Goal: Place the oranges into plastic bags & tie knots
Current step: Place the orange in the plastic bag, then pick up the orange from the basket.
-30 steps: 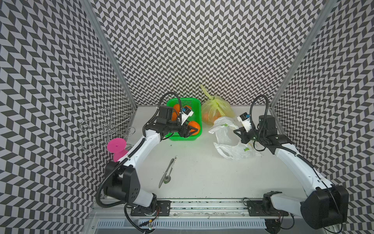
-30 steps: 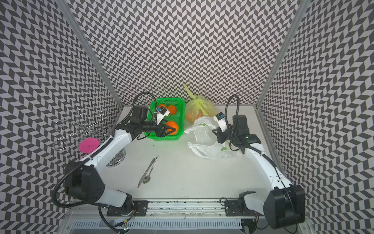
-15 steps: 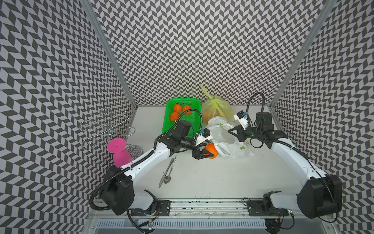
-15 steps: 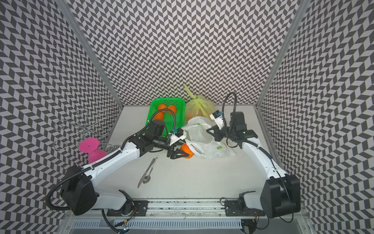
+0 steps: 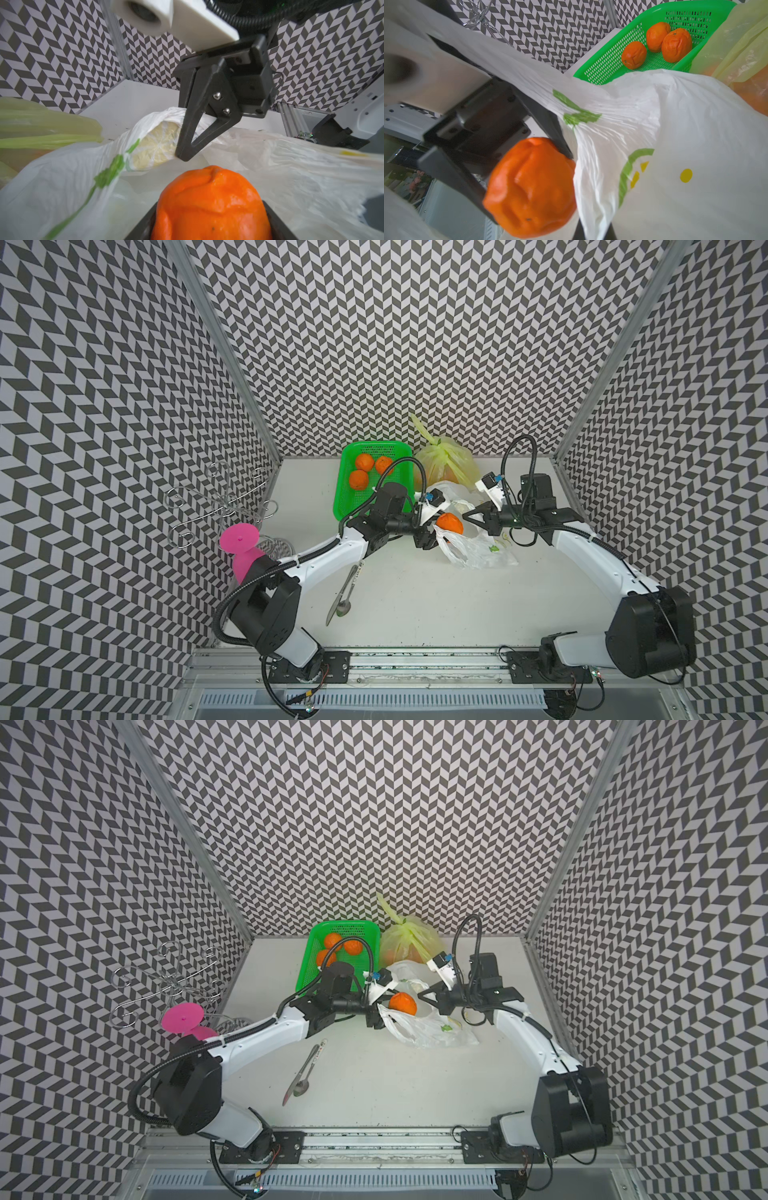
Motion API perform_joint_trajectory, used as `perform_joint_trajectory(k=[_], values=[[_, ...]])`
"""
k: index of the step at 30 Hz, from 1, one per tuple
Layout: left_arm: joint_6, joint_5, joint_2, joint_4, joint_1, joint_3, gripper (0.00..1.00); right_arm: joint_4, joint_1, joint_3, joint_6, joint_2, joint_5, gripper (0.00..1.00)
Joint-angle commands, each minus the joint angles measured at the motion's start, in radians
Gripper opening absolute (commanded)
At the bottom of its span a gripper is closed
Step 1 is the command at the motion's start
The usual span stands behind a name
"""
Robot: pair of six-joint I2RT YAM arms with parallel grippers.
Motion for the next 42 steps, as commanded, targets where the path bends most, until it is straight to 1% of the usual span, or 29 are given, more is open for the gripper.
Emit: perform_joint_trajectory(k=[1,5,8,10,16,19,21,28,33,35,38,42], values=[[0.007,-0.110,0.019,0.086,-0.020,0.019,0.48,0.054,0.002,-0.019,0.003,-0.006,-0.040,0.00],[0.090,-0.215,0.047,0.083,-0.047,0.013,0.53,0.036,-0.001,0.007,0.016,-0.005,-0.025,0.00],[0.111,-0.265,0.061,0.092,-0.053,0.003,0.61,0.010,-0.001,0.029,0.015,-0.003,-0.042,0.00],[0.112,-0.272,0.055,0.095,-0.052,-0.001,0.68,0.016,-0.002,0.023,0.012,-0.006,-0.037,0.00],[0.125,-0.297,-0.021,0.085,-0.052,-0.016,0.82,0.026,-0.004,0.003,0.002,-0.008,0.000,0.00],[0.142,-0.300,-0.049,0.057,-0.050,-0.017,0.87,0.018,-0.008,0.011,-0.004,-0.011,0.017,0.00],[0.147,-0.297,-0.060,0.041,-0.048,-0.019,0.88,0.013,-0.010,0.015,-0.007,-0.012,0.026,0.00],[0.220,-0.233,-0.122,-0.092,-0.035,-0.006,0.86,0.017,-0.022,0.021,0.001,-0.019,0.135,0.00],[0.278,-0.116,-0.173,-0.244,-0.003,0.029,0.84,0.024,-0.037,0.023,0.021,-0.013,0.215,0.00],[0.300,-0.086,-0.188,-0.300,0.012,0.037,0.84,0.027,-0.044,0.023,0.029,-0.013,0.232,0.00],[0.338,-0.024,-0.209,-0.387,0.061,0.037,0.84,0.030,-0.057,0.018,0.036,-0.020,0.246,0.00],[0.410,0.066,-0.240,-0.496,0.165,0.033,0.84,0.055,-0.076,-0.007,0.051,-0.041,0.231,0.00]])
